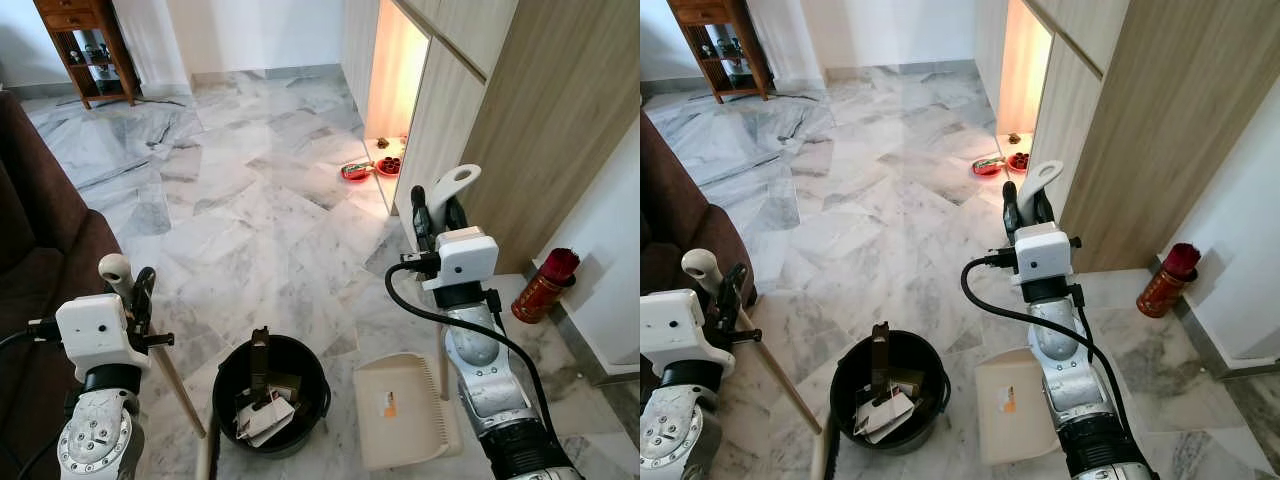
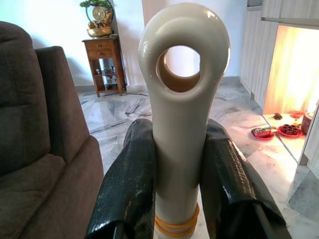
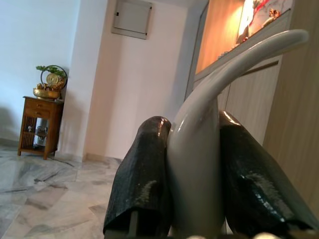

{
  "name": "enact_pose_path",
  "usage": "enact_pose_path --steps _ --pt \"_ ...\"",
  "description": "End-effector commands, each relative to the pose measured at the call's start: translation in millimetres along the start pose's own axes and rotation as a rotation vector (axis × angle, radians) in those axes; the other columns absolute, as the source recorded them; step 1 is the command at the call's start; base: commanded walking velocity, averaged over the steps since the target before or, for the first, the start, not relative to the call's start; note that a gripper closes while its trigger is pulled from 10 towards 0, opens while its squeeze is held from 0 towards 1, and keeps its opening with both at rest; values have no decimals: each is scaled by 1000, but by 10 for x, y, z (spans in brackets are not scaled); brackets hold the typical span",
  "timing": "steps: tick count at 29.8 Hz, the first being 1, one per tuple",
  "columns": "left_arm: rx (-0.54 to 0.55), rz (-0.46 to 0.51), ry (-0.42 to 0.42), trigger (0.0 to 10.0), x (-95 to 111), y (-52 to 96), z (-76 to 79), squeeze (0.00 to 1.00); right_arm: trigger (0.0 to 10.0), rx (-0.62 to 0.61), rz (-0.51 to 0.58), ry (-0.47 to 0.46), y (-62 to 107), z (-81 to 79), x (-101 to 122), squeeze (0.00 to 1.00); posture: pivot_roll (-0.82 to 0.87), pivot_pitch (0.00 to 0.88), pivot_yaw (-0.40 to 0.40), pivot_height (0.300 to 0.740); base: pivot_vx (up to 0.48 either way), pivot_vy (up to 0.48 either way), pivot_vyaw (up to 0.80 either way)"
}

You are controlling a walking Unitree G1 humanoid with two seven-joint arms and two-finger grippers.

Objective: Sweep floor

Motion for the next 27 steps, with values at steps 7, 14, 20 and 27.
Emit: enact_pose_path --steps 7,14,20,27 --pt "-18 65 0 10000 117 -35 61 0 10000 -8 20 -2 -53 31 49 0 41 113 27 740 0 0 0" --pt "-22 66 6 10000 116 -40 70 0 10000 -8 20 0 -53 45 51 0 31 113 27 740 -70 0 0" --pt "-24 71 9 10000 128 -47 68 0 10000 -5 17 -2 -48 36 47 0 32 111 29 740 -258 0 0" --pt "-28 77 8 10000 136 -51 72 0 10000 -2 15 -8 -43 25 40 0 42 97 34 740 -293 0 0"
Point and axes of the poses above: a point about 5 cm out from each wrist's last joint towards the gripper, its own y axis pointing back from the gripper into the wrist, its own x axis along the axis of the wrist's last joint, z = x × y, the point moved 2 cm from there along -y, pointing out of the wrist towards the gripper, and after that the axes turned 9 degrees about y, right-handed, at the moved point
